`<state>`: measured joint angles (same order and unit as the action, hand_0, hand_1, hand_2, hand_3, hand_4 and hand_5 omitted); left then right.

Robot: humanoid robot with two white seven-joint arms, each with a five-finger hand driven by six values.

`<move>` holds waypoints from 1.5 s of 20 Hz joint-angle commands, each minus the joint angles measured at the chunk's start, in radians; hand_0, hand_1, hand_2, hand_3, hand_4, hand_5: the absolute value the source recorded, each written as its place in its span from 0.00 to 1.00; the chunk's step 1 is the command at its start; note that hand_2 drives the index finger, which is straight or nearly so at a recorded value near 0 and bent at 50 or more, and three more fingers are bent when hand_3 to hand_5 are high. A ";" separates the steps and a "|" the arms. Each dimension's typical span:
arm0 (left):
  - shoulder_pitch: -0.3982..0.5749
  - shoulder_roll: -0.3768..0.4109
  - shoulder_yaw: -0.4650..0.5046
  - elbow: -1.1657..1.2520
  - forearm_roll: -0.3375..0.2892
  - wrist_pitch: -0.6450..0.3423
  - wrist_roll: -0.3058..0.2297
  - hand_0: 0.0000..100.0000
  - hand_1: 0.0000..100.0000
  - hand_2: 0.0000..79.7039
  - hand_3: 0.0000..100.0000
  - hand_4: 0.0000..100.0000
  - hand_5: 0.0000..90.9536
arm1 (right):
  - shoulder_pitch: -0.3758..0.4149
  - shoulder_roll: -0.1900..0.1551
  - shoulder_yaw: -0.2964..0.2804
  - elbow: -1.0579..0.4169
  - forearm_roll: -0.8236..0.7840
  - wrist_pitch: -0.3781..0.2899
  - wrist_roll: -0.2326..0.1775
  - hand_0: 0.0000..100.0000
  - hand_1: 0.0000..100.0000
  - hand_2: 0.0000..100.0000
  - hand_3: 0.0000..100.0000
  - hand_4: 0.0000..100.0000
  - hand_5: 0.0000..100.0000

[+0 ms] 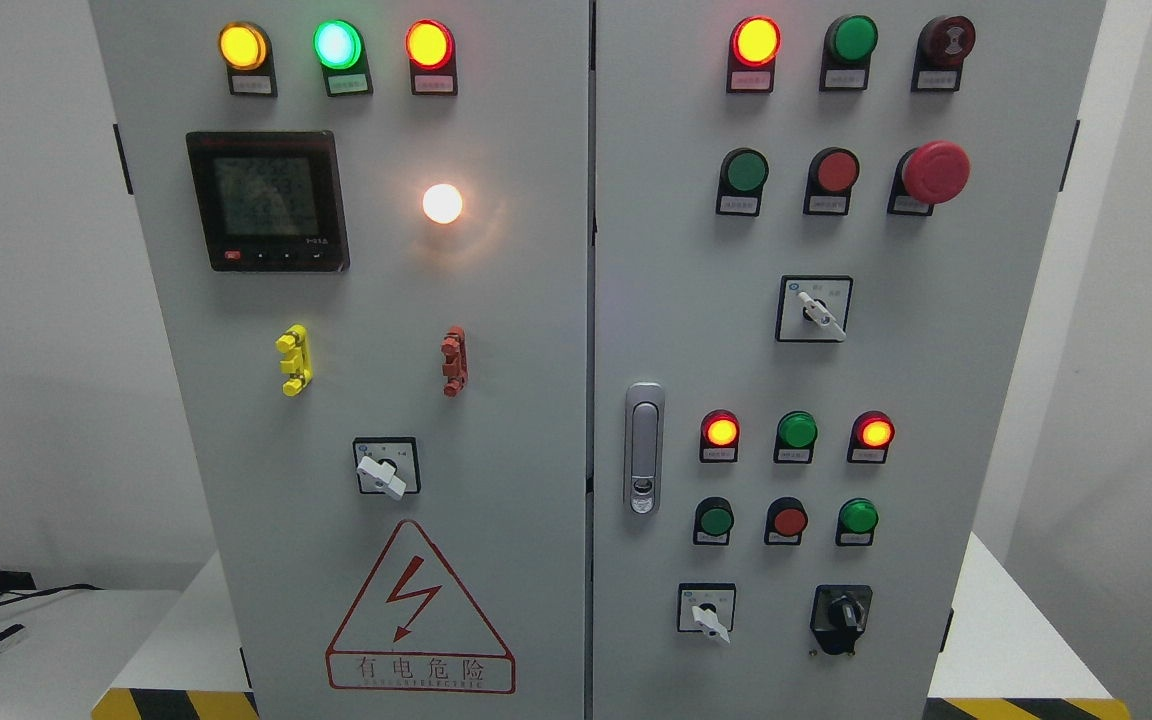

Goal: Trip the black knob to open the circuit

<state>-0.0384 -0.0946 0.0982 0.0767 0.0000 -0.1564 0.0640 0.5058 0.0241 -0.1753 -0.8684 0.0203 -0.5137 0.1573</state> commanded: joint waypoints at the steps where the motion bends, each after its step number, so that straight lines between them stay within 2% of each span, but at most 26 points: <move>1: 0.000 0.001 0.000 0.000 0.005 0.000 0.000 0.12 0.39 0.00 0.00 0.00 0.00 | 0.063 0.022 -0.029 -0.296 0.007 -0.098 0.001 0.38 0.17 0.07 0.43 0.43 0.36; 2: 0.000 0.001 0.000 0.000 0.005 0.000 0.000 0.12 0.39 0.00 0.00 0.00 0.00 | 0.063 0.022 -0.035 -0.329 0.007 -0.139 0.001 0.37 0.18 0.08 0.45 0.44 0.37; 3: 0.000 -0.001 0.000 0.000 0.005 0.000 0.000 0.12 0.39 0.00 0.00 0.00 0.00 | 0.063 0.022 -0.039 -0.365 0.007 -0.172 0.001 0.37 0.21 0.12 0.51 0.49 0.43; 5: 0.000 -0.001 0.000 0.000 0.005 0.000 0.000 0.12 0.39 0.00 0.00 0.00 0.00 | 0.076 0.023 -0.047 -0.464 0.007 -0.204 0.001 0.35 0.23 0.15 0.55 0.53 0.52; 10: 0.000 -0.001 0.000 0.000 0.005 0.000 0.000 0.12 0.39 0.00 0.00 0.00 0.00 | 0.108 0.023 -0.075 -0.722 0.007 -0.206 -0.002 0.33 0.28 0.17 0.59 0.63 0.73; 14: 0.000 -0.001 0.000 0.000 0.005 0.000 0.000 0.12 0.39 0.00 0.00 0.00 0.00 | 0.103 0.034 -0.115 -0.865 0.007 -0.201 -0.001 0.31 0.29 0.16 0.61 0.69 0.79; 17: 0.000 -0.001 0.000 0.000 0.005 0.000 0.000 0.12 0.39 0.00 0.00 0.00 0.00 | 0.083 0.034 -0.116 -0.919 0.007 -0.190 -0.002 0.30 0.32 0.16 0.63 0.74 0.83; 19: 0.000 0.001 0.000 0.000 0.005 0.000 0.000 0.12 0.39 0.00 0.00 0.00 0.00 | 0.067 0.034 -0.116 -0.945 0.007 -0.186 -0.002 0.29 0.34 0.20 0.64 0.76 0.84; 27: 0.000 -0.001 0.000 0.000 0.005 0.000 0.000 0.12 0.39 0.00 0.00 0.00 0.00 | -0.073 0.034 -0.125 -1.014 0.020 -0.065 -0.009 0.25 0.49 0.23 0.70 0.82 0.93; 30: 0.000 0.001 0.000 0.000 0.005 0.000 0.000 0.12 0.39 0.00 0.00 0.00 0.00 | -0.119 0.031 -0.125 -1.028 0.035 0.010 -0.012 0.24 0.53 0.23 0.72 0.84 0.98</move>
<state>-0.0383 -0.0945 0.0982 0.0767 0.0000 -0.1564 0.0641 0.4670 0.0544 -0.2802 -1.7306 0.0252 -0.5641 0.1500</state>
